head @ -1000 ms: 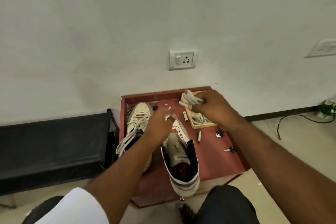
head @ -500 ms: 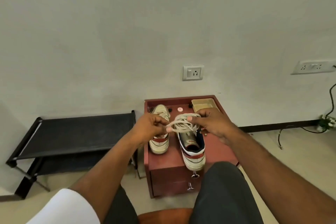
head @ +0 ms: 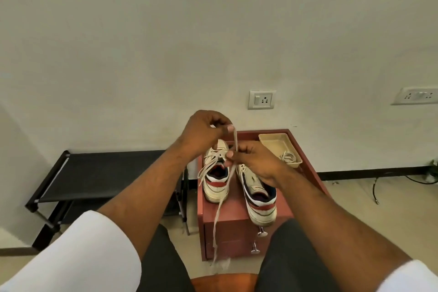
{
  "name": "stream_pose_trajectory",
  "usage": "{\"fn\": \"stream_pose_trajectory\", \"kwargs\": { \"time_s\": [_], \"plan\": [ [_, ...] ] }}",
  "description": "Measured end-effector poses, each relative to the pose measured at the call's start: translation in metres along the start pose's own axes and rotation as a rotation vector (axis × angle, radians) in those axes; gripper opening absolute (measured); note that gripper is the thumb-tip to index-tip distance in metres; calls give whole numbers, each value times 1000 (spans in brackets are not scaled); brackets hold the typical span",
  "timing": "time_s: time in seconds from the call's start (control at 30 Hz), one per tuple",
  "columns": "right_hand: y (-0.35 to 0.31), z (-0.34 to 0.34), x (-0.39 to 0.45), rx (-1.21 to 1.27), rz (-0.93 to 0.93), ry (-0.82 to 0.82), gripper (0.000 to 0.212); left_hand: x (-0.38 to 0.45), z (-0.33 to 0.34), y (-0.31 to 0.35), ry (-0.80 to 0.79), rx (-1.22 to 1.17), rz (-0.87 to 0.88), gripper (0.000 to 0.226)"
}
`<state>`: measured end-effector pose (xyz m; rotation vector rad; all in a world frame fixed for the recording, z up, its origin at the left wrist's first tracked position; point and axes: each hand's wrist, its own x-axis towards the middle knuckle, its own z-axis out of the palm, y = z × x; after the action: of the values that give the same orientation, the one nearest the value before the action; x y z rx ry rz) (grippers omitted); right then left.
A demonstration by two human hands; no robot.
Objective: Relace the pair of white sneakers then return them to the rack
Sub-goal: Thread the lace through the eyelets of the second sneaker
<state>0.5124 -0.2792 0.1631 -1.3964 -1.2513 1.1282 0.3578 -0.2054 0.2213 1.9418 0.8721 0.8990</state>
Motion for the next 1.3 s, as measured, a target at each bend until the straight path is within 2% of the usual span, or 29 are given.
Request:
{"fn": "stream_pose_trajectory", "kwargs": {
  "time_s": [0.1,0.23,0.3,0.33,0.4,0.47,0.5,0.57,0.6,0.63,0.67,0.73,0.8,0.9,0.93,0.97,1.0,1.07,1.13,1.17,1.23,1.3],
  "plan": [
    [2,-10,-3,153,51,52,9,8,-21,-15,304,-187,-97,4],
    [5,-52,-16,124,104,92,10,19,-66,-56,791,-477,-342,15],
    [1,-76,-23,59,110,120,12,22,-85,-89,959,-526,-503,17],
    [-3,-86,-25,25,113,132,16,21,-90,-104,993,-465,-574,18],
    [-9,-97,-23,-14,102,139,24,17,-77,-119,852,-171,-622,39],
    [-15,-91,-14,-50,64,106,17,10,-36,-107,494,-70,-460,57],
    [-17,-86,-8,-73,49,86,16,4,-10,-91,265,-133,-375,57],
    [-17,-76,7,-100,29,57,17,0,36,-61,-167,-252,-314,52],
    [-15,-74,14,-117,14,46,16,1,52,-53,-304,-274,-307,45],
    [-13,-75,21,-140,3,47,16,5,63,-52,-367,-266,-292,35],
    [-11,-78,25,-168,0,54,17,9,67,-55,-368,-259,-276,27],
    [2,-98,31,-238,23,78,25,23,64,-67,-246,-314,-314,19],
    [21,-128,33,-297,104,98,28,43,49,-88,36,-429,-427,16],
    [49,-176,29,-244,218,199,13,76,17,-124,595,-571,-625,16],
    [57,-185,30,-208,243,239,13,85,13,-137,673,-526,-658,17],
    [64,-190,34,-179,250,285,14,91,15,-145,652,-460,-681,18],
    [69,-190,40,-159,237,342,15,94,21,-148,547,-409,-698,20],
    [82,-183,63,-152,177,465,15,94,44,-146,206,-432,-721,24],
    [98,-173,89,-177,141,529,7,92,67,-136,-77,-601,-738,26],
    [102,-164,98,-213,139,526,10,91,76,-132,-156,-686,-738,26],
    [109,-144,106,-286,107,565,32,93,96,-130,-220,-832,-750,26],
    [111,-115,101,-126,55,622,18,97,110,-129,-229,-954,-751,24]
  ]
}}
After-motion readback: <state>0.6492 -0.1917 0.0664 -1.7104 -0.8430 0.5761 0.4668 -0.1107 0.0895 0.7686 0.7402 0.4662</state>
